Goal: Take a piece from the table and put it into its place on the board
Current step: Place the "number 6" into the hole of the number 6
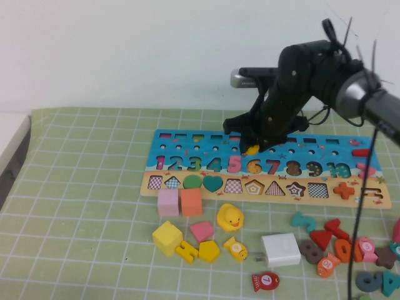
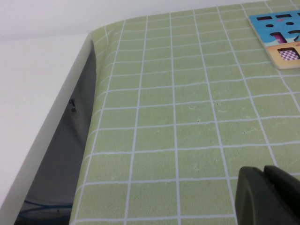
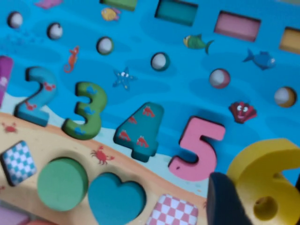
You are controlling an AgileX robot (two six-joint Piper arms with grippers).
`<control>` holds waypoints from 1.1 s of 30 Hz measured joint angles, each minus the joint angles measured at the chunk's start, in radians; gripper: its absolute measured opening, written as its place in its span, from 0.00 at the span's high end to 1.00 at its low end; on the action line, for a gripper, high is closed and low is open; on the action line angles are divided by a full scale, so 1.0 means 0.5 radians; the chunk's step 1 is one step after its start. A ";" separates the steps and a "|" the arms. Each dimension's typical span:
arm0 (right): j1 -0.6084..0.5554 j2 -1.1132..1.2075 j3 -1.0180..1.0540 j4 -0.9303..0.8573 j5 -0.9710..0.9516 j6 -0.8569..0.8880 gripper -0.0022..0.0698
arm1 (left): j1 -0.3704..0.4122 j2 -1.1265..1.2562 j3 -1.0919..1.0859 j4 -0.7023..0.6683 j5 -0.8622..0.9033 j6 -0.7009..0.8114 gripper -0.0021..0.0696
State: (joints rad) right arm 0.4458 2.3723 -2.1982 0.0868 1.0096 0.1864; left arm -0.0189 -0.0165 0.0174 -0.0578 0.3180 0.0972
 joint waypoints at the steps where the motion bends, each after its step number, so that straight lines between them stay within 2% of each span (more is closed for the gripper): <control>1: 0.000 0.037 -0.069 0.002 0.053 0.000 0.58 | 0.000 0.000 0.000 0.000 0.000 0.000 0.97; 9: 0.000 0.239 -0.317 0.005 0.294 0.011 0.58 | 0.000 0.000 0.000 0.000 0.000 0.000 0.97; 33: 0.000 0.314 -0.332 -0.066 0.296 0.254 0.58 | 0.000 0.000 0.000 0.000 0.000 0.000 0.97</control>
State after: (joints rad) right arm 0.4458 2.5295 -2.3644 0.0538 1.1574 0.3133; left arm -0.0189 -0.0165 0.0174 -0.0578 0.3180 0.0972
